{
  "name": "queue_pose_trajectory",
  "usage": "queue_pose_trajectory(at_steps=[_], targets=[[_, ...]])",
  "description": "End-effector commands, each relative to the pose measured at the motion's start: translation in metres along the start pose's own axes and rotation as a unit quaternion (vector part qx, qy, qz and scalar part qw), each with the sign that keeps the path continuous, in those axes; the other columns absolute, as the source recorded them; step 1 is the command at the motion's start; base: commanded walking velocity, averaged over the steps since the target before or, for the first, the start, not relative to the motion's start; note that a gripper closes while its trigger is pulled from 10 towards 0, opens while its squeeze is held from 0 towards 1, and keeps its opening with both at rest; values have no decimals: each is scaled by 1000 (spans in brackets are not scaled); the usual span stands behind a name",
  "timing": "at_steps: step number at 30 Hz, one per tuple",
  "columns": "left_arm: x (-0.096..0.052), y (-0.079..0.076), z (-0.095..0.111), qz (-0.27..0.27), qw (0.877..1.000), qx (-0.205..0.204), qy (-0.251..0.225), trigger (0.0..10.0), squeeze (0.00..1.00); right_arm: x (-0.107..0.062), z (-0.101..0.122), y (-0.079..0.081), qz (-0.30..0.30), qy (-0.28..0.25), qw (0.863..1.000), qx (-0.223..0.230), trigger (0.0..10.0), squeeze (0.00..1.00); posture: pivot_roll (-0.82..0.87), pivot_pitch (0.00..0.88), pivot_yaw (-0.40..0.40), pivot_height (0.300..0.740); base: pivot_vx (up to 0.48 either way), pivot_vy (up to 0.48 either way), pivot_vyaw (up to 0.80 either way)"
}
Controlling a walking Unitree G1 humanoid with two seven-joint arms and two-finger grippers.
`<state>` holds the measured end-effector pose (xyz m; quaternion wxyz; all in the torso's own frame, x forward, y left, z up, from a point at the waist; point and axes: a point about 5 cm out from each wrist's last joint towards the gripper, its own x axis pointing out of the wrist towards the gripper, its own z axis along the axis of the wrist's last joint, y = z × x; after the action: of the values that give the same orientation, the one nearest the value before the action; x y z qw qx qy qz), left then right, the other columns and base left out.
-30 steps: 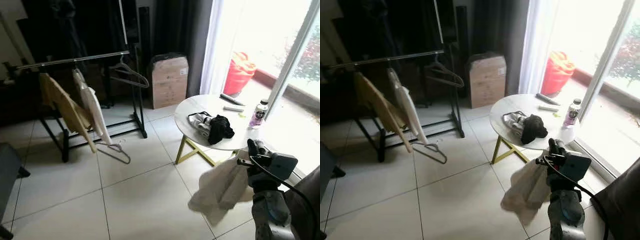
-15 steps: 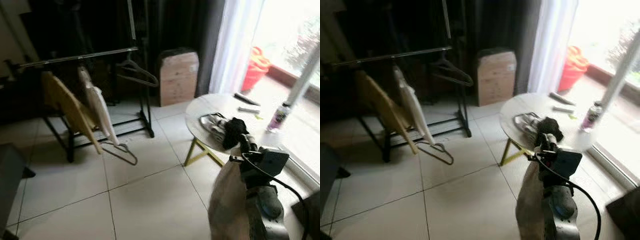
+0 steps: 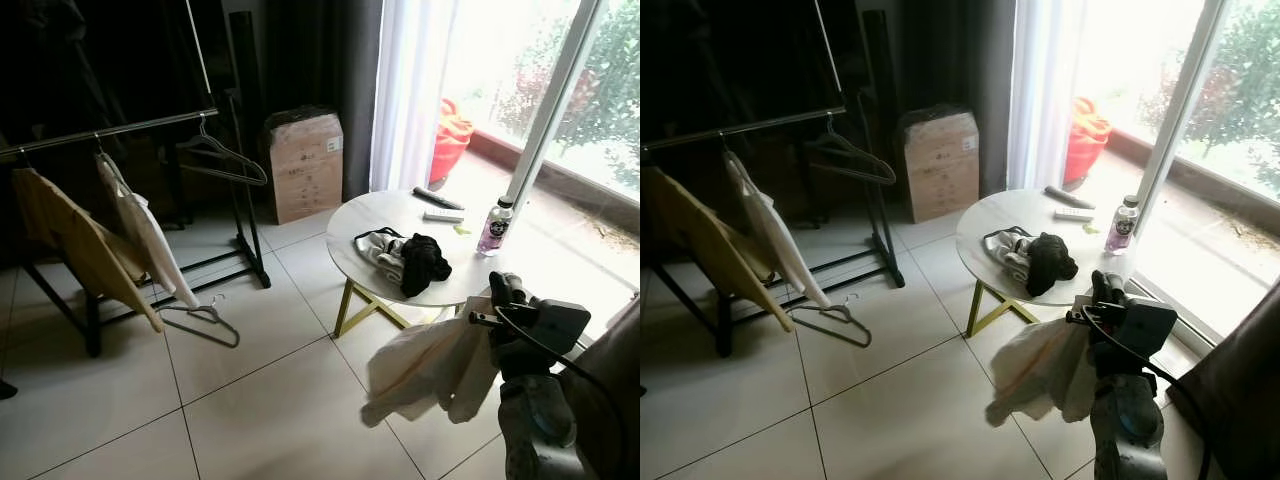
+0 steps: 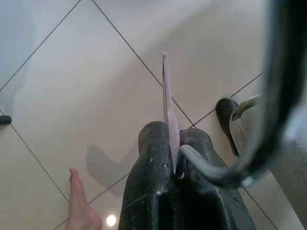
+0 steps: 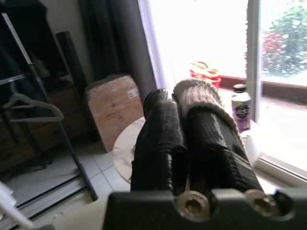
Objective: Hang hanger
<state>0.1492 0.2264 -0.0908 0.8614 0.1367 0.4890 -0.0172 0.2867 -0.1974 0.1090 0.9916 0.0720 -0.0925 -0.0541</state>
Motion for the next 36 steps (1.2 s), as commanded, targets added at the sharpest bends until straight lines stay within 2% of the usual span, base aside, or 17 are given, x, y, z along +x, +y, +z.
queue_pose_trajectory(at_steps=[1, 36], targets=[[-1, 1, -5, 3, 1000, 0, 10, 10000, 0, 6, 10, 5, 9, -21, 1000, 1, 10000, 0, -45, 0, 16, 740, 0, 0, 0], [-1, 1, -6, 1, 1000, -1, 11, 10000, 0, 9, 14, 4, 3, -29, 1000, -2, 10000, 0, -41, 0, 22, 740, 272, 0, -43]])
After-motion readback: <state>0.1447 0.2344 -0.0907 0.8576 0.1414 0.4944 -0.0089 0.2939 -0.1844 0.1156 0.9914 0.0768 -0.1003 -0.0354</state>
